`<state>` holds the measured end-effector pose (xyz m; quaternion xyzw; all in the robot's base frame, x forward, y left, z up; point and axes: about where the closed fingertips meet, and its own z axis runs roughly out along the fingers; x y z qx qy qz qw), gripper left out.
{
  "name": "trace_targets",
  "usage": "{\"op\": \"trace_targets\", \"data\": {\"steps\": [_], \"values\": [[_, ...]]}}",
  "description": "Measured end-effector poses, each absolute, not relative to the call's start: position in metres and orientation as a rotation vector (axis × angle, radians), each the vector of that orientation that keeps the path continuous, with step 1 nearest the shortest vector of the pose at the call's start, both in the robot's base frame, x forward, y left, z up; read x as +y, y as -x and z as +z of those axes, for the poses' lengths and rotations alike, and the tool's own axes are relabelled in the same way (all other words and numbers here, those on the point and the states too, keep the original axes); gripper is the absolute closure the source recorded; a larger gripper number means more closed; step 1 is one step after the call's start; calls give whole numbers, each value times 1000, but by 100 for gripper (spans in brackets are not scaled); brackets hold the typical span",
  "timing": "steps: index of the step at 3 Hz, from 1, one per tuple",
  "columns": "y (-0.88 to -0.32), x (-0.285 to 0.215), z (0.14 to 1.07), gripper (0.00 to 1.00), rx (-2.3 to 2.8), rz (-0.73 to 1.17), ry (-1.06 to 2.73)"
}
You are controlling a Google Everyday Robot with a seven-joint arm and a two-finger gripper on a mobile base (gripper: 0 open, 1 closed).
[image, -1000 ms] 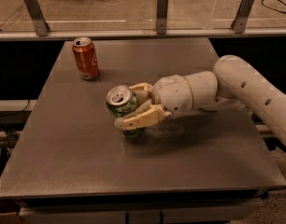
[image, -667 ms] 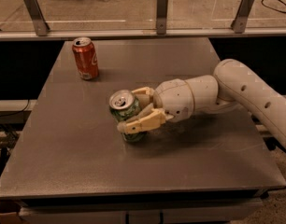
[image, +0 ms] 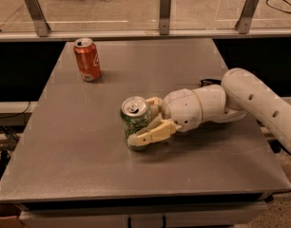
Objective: Place green can upright
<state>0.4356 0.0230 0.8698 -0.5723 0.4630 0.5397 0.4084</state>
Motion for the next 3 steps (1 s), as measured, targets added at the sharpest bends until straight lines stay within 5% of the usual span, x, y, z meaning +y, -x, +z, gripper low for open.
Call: {"op": "trace_targets", "data": {"steps": [1, 3], "values": [[-438, 10, 863, 0, 1197, 1340, 1447], [-466, -42, 866, 0, 1277, 1198, 1475]]}}
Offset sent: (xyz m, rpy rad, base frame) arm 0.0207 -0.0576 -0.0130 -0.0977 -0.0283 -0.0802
